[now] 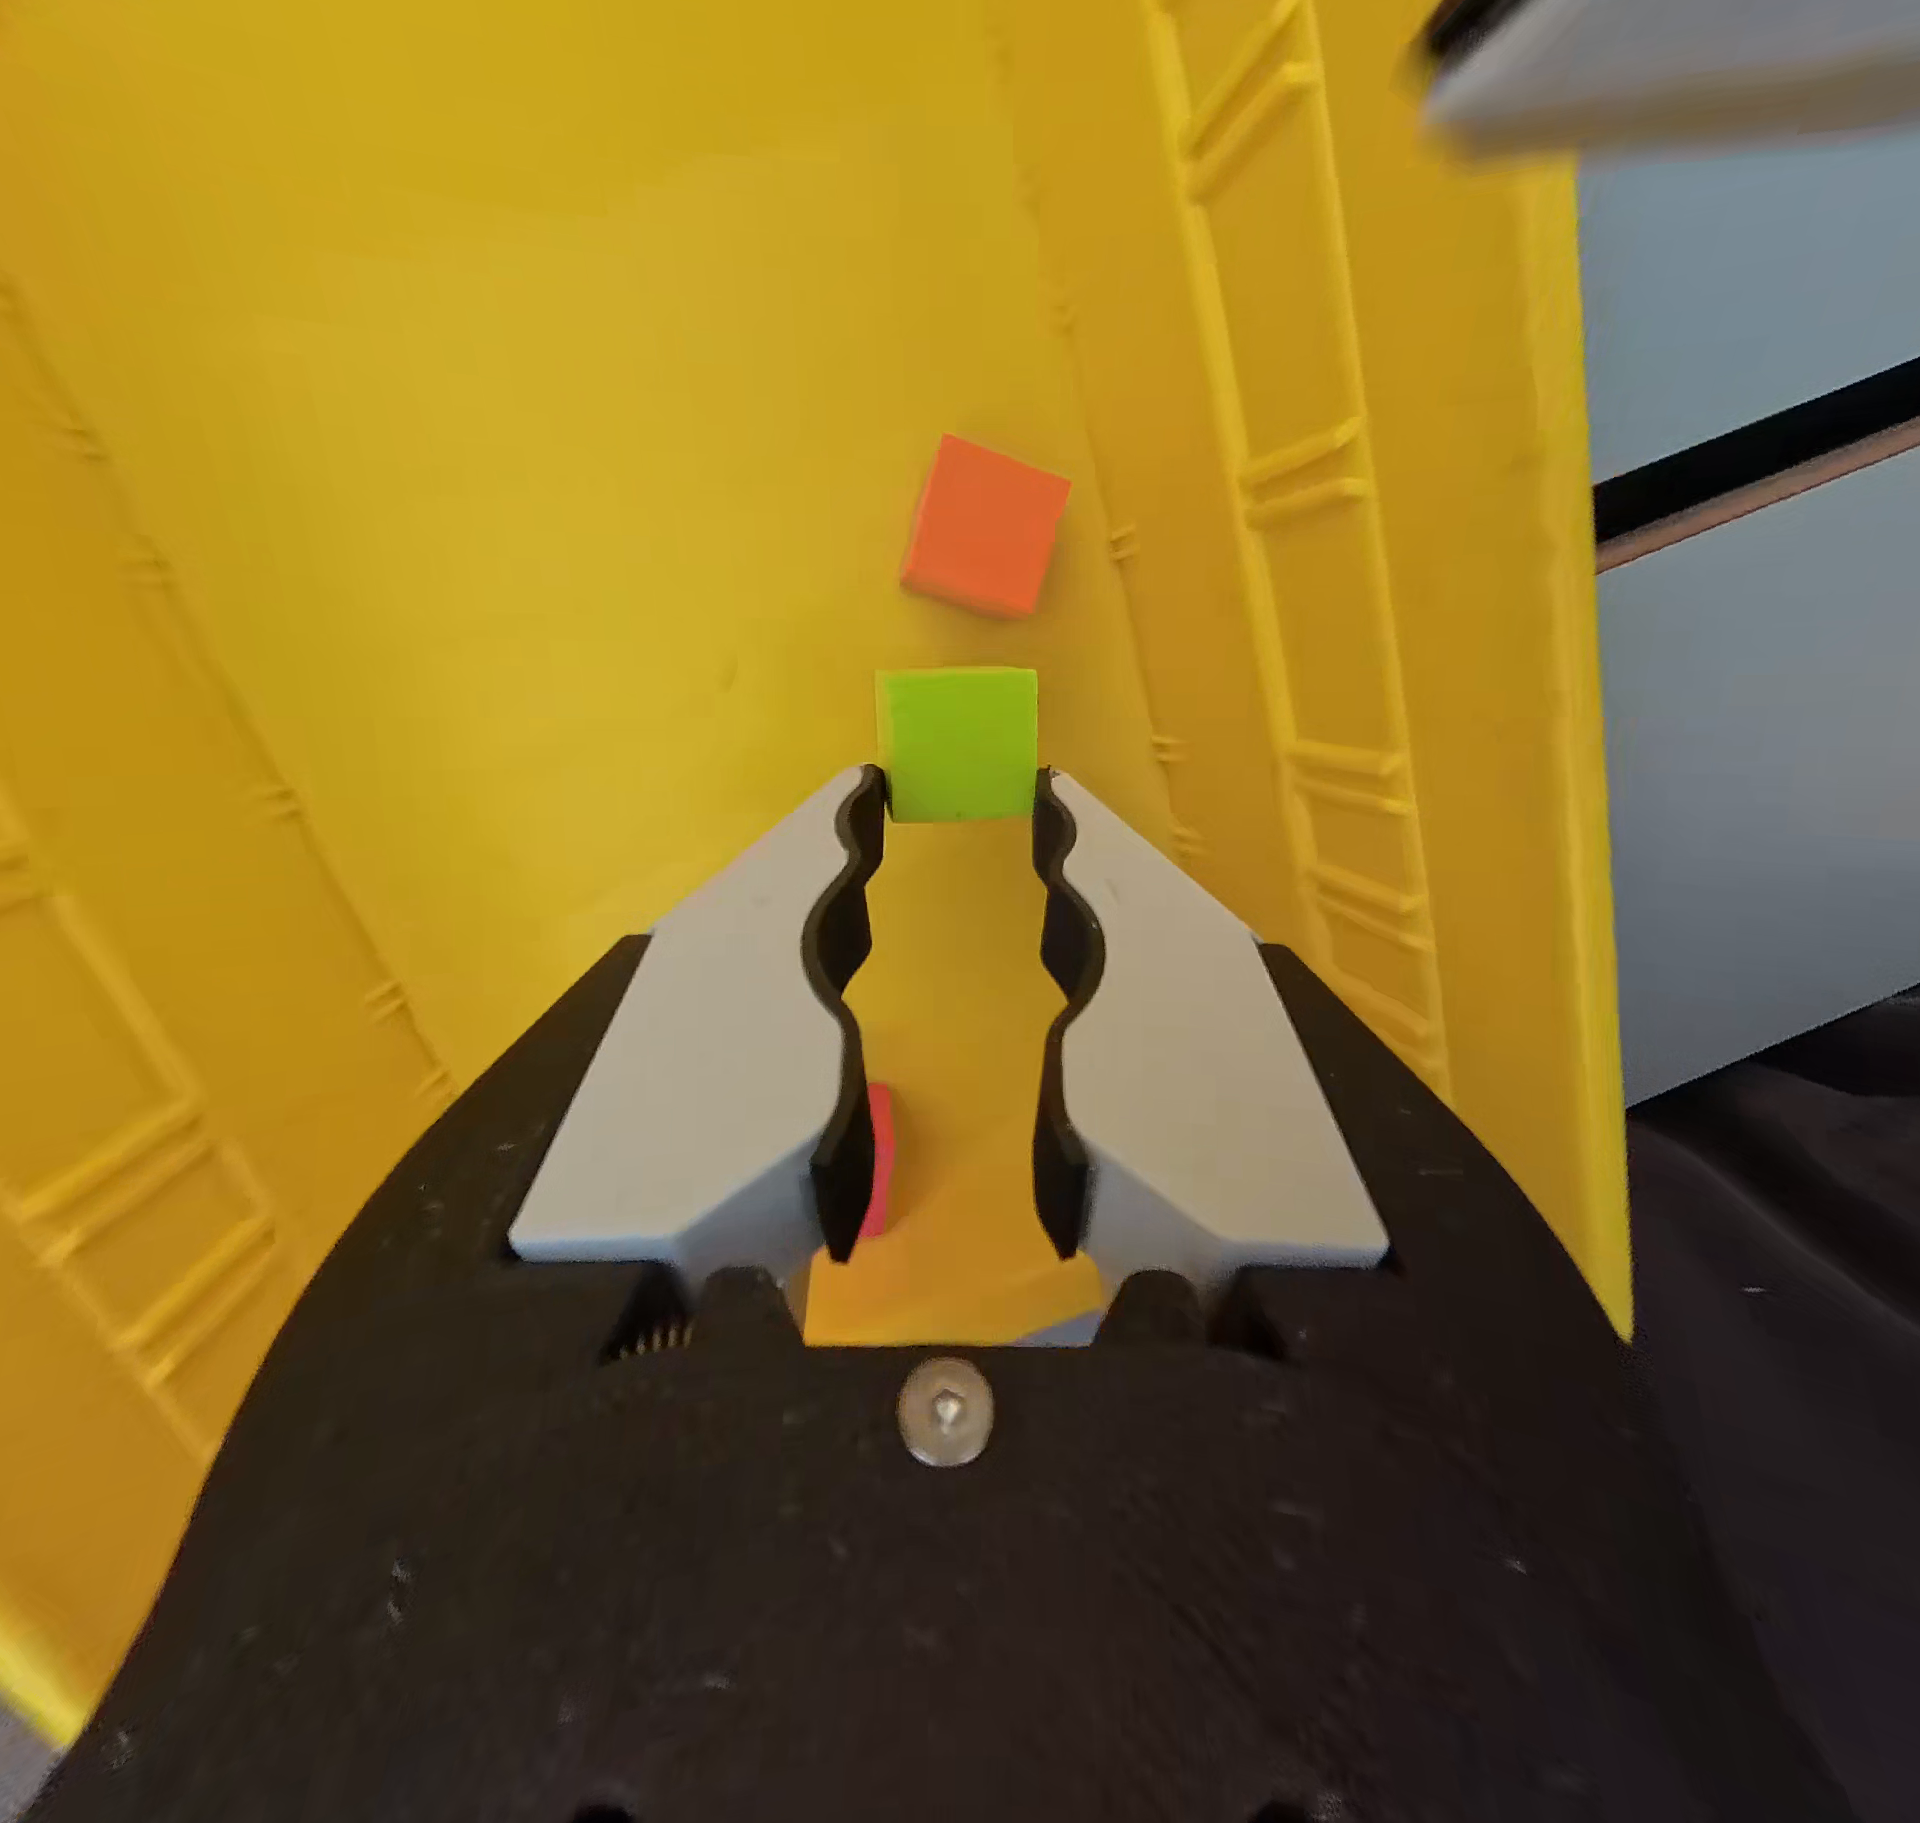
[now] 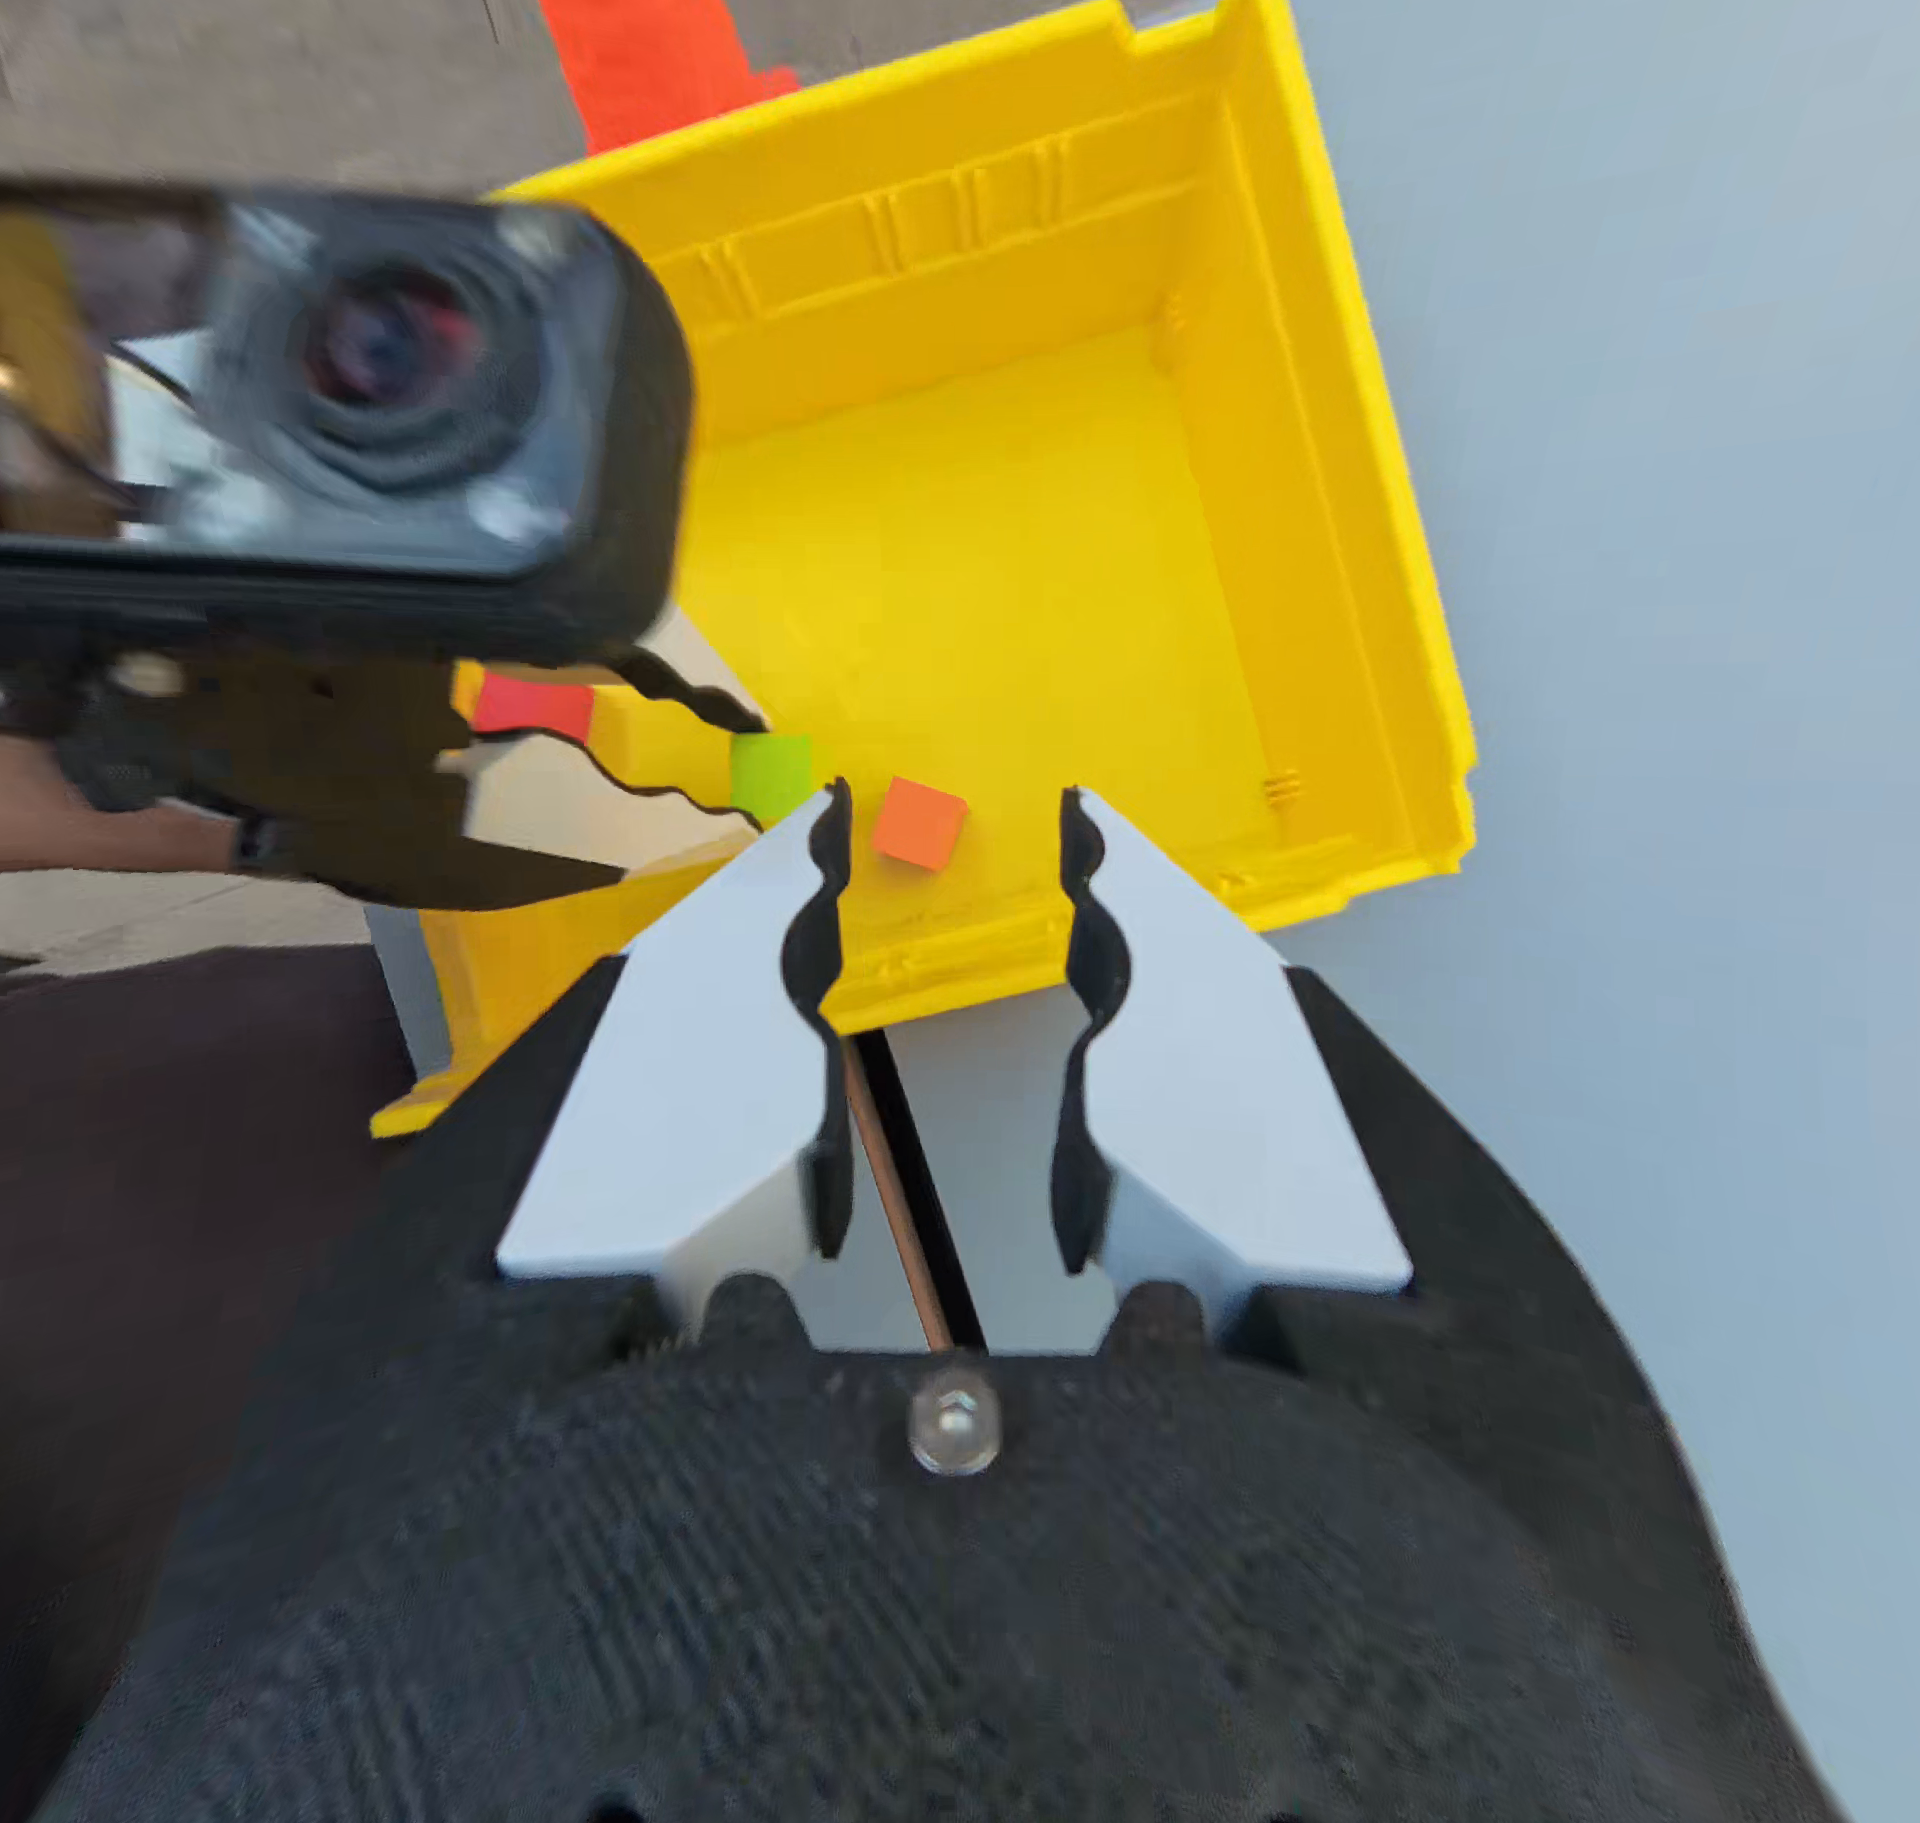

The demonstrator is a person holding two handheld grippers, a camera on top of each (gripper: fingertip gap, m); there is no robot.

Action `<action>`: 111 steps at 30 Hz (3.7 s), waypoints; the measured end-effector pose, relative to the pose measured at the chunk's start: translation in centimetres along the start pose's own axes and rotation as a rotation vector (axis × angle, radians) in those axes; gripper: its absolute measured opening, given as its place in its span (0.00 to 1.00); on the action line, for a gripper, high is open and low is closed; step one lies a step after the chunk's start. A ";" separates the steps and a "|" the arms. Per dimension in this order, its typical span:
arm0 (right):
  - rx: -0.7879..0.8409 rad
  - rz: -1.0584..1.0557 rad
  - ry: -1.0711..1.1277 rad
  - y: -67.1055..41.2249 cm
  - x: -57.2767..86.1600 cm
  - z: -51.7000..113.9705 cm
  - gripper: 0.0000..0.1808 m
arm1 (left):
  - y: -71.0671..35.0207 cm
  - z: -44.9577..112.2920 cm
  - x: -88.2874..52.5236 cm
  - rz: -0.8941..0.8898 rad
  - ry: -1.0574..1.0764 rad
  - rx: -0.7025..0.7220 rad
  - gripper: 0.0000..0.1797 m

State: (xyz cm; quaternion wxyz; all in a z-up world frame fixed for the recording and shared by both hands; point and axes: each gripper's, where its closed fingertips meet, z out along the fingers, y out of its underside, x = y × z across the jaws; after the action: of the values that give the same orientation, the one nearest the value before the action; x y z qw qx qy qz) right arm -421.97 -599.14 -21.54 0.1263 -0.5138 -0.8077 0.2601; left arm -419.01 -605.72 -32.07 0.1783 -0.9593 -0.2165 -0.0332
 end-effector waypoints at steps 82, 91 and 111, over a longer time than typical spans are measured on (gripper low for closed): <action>0.107 0.689 0.284 35.2 8.1 -10.4 0.25 | -15.3 7.1 28.8 0.360 0.438 0.094 0.14; 0.165 0.766 0.339 37.5 9.0 -13.6 0.23 | -14.7 9.8 29.8 0.348 0.400 0.020 0.17; 0.303 0.746 0.355 33.2 15.8 -15.6 0.22 | -14.6 6.5 20.2 0.003 0.270 0.191 0.24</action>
State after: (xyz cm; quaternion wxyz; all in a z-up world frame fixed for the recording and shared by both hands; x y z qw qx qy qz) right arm -396.18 -569.22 -27.83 0.2346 -0.7827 -0.4854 0.3109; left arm -407.08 -582.97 -30.49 0.2964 -0.9250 -0.1913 -0.1409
